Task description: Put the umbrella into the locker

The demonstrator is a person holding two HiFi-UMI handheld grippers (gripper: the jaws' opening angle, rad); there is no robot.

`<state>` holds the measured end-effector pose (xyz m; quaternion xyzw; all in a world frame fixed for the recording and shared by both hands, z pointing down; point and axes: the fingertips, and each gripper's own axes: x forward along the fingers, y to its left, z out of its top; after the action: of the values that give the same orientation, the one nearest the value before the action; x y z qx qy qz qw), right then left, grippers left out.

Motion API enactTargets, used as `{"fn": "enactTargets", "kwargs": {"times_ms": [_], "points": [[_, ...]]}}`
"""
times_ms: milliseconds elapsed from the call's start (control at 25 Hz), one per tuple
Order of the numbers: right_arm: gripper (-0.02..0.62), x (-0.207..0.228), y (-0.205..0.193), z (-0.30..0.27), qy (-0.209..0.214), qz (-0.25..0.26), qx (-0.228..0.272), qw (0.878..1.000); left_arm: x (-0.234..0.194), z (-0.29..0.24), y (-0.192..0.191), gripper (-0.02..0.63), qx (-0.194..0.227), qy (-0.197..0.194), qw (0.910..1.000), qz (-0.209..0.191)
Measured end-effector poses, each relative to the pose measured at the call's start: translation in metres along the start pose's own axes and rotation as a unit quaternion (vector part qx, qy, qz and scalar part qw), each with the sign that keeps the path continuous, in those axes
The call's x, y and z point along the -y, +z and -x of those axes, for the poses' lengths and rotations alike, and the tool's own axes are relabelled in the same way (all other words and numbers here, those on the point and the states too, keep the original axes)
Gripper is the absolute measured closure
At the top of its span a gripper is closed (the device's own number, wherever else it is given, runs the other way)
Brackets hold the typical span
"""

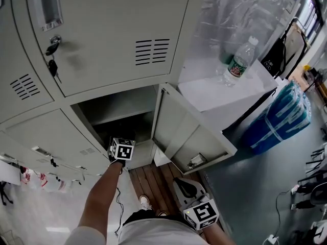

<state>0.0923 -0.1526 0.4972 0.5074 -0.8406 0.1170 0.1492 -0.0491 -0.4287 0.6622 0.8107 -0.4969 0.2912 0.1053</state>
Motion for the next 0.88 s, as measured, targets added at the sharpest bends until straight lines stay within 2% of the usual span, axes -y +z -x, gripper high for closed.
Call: {"fn": "enactTargets", "kwargs": {"times_ms": [520,640,880], "points": [[0.578,0.008,-0.005,-0.003,-0.024,-0.005,-0.013,1.000,-0.003,-0.032,0.020,0.344,-0.036,-0.018,0.9991,-0.016],[0.578,0.009,-0.007,-0.003,-0.030,-0.007,-0.015,0.999,-0.004,-0.042,0.024,0.342,-0.060,-0.019,0.9976,-0.029],[0.578,0.014,-0.008,-0.002,-0.044,-0.012,-0.015,0.999,-0.004,-0.048,0.036,0.339,-0.059,-0.010,0.9961,-0.064]]}}
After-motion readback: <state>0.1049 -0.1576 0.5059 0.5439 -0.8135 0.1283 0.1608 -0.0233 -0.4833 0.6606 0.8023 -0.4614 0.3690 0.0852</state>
